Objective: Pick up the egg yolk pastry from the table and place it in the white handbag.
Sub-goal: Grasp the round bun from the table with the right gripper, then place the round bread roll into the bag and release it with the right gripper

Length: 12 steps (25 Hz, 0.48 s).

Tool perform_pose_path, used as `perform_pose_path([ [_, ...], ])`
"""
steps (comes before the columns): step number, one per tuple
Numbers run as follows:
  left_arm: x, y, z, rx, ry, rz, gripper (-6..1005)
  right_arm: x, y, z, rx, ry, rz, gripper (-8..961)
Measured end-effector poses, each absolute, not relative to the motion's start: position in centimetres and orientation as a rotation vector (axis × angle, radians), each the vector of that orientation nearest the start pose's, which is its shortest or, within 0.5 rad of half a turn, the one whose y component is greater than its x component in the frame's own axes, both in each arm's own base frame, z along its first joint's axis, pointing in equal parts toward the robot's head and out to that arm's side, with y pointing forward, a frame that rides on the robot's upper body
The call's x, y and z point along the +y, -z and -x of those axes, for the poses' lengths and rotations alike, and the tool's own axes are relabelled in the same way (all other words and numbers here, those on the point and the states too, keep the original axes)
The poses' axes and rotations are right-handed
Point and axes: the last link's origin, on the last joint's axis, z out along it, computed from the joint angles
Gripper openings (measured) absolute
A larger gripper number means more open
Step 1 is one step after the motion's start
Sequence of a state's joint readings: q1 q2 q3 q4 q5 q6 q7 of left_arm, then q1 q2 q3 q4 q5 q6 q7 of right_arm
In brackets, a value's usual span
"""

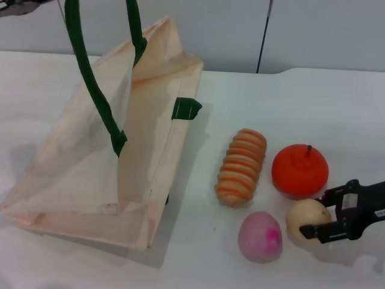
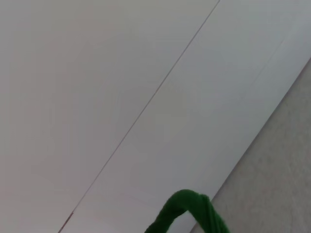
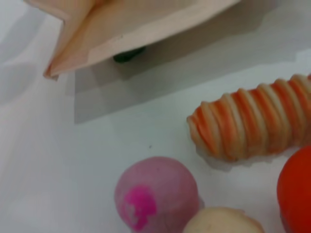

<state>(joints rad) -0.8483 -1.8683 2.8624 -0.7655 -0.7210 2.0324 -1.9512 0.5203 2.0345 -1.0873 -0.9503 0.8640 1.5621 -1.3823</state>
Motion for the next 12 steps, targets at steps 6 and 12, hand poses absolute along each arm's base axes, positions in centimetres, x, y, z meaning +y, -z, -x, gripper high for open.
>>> perform_pose_path([
  [6,36.8,-16.5,22.6,-1.081,1.252,2.415,167,33.2,-1.6,-25.4,0.631,0.025,2.938,649],
  [12,37.0,-16.3,22.2,-1.081,1.273,2.433,171,33.8,-3.3,-23.7,0.564,-0.086,2.906,644],
])
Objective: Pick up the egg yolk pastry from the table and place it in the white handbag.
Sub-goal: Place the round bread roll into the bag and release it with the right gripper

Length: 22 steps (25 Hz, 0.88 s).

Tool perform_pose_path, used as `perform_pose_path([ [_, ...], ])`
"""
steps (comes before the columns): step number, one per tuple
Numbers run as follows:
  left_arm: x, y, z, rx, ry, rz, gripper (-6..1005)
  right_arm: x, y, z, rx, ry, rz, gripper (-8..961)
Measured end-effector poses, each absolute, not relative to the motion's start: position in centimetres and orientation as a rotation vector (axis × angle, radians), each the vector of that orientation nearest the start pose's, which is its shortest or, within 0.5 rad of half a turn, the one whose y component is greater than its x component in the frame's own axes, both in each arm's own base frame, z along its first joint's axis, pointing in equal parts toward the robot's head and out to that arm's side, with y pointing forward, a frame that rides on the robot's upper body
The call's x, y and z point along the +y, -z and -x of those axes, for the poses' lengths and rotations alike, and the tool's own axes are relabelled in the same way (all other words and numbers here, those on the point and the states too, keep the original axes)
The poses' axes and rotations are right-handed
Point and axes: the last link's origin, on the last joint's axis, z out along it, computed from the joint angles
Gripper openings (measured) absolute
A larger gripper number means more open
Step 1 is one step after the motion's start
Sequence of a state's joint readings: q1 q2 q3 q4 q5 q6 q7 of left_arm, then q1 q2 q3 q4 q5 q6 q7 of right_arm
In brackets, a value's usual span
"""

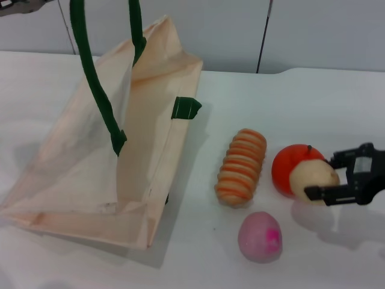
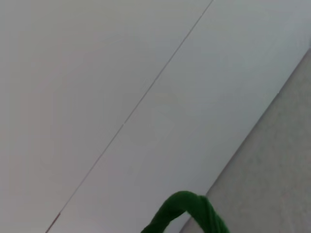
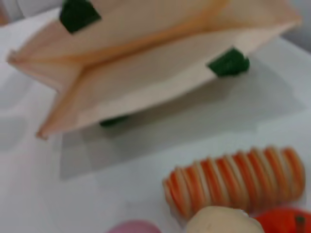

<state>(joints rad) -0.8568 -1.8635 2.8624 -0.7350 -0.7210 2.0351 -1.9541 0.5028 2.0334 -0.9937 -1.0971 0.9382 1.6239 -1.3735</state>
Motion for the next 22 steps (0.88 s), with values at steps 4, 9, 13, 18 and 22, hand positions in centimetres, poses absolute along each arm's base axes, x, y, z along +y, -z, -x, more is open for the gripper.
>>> perform_pose_path([
  [4,37.2,-16.2,21.7,-1.074,1.283,2.447,174,34.1,-3.9,-21.9,0.473,-0.145,2.915,642],
  [9,37.7,-15.9,20.8,-1.064,1.312,2.477,177,34.9,-3.7,-18.7,0.332,-0.215,2.964,640],
  [13,38.0,-15.8,20.2,-1.053,1.328,2.497,180,35.9,-2.1,-15.8,0.214,-0.230,3.015,641],
  [18,38.3,-15.5,19.6,-1.043,1.345,2.515,184,37.2,1.1,-12.9,0.130,-0.209,3.071,638],
  [22,38.5,-15.4,19.1,-1.031,1.355,2.529,186,37.8,3.4,-11.1,0.071,-0.176,3.096,635],
])
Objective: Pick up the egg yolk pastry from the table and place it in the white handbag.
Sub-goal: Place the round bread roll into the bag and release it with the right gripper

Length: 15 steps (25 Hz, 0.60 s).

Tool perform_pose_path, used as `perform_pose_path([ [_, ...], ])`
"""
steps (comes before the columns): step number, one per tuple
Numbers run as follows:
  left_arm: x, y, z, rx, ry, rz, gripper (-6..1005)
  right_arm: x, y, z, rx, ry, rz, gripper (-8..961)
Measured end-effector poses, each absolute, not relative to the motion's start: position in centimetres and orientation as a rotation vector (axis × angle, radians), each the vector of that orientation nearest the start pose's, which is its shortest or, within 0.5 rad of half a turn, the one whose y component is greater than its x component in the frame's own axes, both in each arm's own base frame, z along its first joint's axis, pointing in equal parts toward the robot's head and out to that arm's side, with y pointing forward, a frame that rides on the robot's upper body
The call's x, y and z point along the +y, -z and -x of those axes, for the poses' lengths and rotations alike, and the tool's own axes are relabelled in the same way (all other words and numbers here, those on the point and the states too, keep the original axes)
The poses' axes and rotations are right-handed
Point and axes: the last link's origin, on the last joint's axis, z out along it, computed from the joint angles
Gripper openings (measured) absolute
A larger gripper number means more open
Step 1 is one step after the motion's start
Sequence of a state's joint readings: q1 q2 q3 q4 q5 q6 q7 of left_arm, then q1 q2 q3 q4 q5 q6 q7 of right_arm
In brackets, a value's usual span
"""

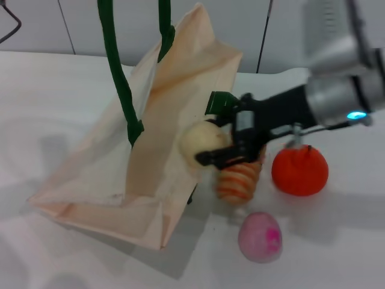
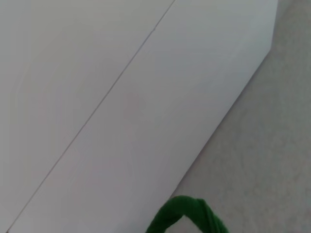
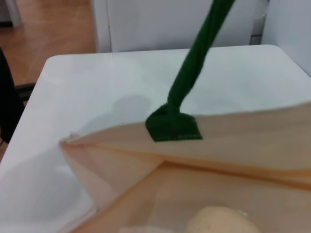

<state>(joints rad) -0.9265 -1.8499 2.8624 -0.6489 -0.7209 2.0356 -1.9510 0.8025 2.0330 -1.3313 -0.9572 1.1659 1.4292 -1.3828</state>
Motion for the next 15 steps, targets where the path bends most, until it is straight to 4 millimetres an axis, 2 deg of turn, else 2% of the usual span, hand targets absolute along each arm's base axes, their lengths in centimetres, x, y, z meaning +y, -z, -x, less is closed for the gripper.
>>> perform_pose_path([
  [5,38.7,-15.4,18.8,-1.025,1.358,2.537,190,38.4,6.1,-8.9,0.012,-0.161,3.116,634],
  [11,38.9,-15.2,18.2,-1.017,1.372,2.555,194,39.2,7.2,-7.6,-0.006,-0.179,3.091,629],
  [15,39.1,-15.1,17.7,-1.012,1.396,2.576,197,40.0,8.8,-6.5,-0.028,-0.146,3.051,629],
])
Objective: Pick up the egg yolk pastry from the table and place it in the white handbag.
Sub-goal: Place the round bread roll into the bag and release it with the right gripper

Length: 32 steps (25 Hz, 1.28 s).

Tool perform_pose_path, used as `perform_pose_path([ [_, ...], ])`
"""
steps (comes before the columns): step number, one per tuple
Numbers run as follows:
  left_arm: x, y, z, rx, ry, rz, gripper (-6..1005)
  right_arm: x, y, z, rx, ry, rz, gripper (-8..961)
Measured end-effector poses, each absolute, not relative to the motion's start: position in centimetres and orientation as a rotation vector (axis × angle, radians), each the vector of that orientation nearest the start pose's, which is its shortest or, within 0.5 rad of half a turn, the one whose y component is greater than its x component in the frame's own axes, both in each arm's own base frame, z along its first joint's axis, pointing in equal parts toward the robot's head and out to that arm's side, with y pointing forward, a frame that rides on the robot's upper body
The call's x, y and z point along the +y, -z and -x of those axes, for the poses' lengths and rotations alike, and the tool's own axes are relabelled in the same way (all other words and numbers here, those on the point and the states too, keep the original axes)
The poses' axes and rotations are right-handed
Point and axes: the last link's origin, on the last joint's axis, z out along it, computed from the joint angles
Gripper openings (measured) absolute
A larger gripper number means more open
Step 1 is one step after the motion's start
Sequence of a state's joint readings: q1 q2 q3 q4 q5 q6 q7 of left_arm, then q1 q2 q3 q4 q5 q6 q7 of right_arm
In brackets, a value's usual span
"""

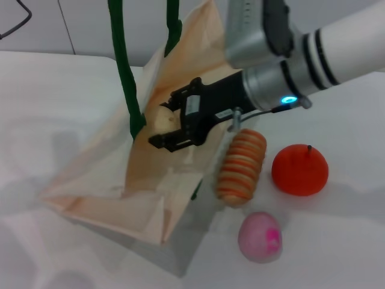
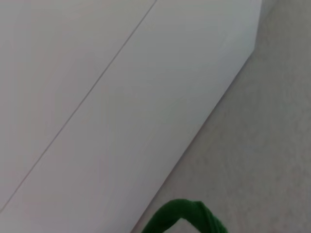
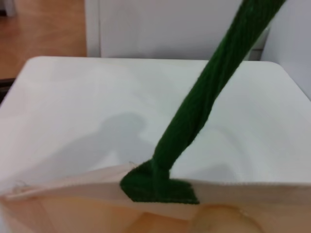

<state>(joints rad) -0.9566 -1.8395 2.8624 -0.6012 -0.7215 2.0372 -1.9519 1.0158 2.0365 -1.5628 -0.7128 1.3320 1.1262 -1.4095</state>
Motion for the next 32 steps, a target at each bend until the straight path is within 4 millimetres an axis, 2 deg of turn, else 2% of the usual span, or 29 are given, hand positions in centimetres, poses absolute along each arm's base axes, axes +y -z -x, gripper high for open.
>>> perform_pose_path([
  [10,39.2,-15.2,17.5,-1.000,1.411,2.573,203,41.4,10.6,-5.6,-0.053,-0.128,2.917,628],
  [14,39.2,-15.2,17.5,-0.999,1.411,2.573,206,42.1,10.8,-5.9,-0.037,-0.122,2.851,624],
  [22,38.9,-15.2,18.3,-1.013,1.405,2.555,212,42.2,10.5,-6.5,0.004,-0.132,2.838,603],
  [32,38.4,-16.0,19.5,-1.015,1.420,2.503,219,42.0,9.2,-7.5,0.057,-0.182,2.829,827],
])
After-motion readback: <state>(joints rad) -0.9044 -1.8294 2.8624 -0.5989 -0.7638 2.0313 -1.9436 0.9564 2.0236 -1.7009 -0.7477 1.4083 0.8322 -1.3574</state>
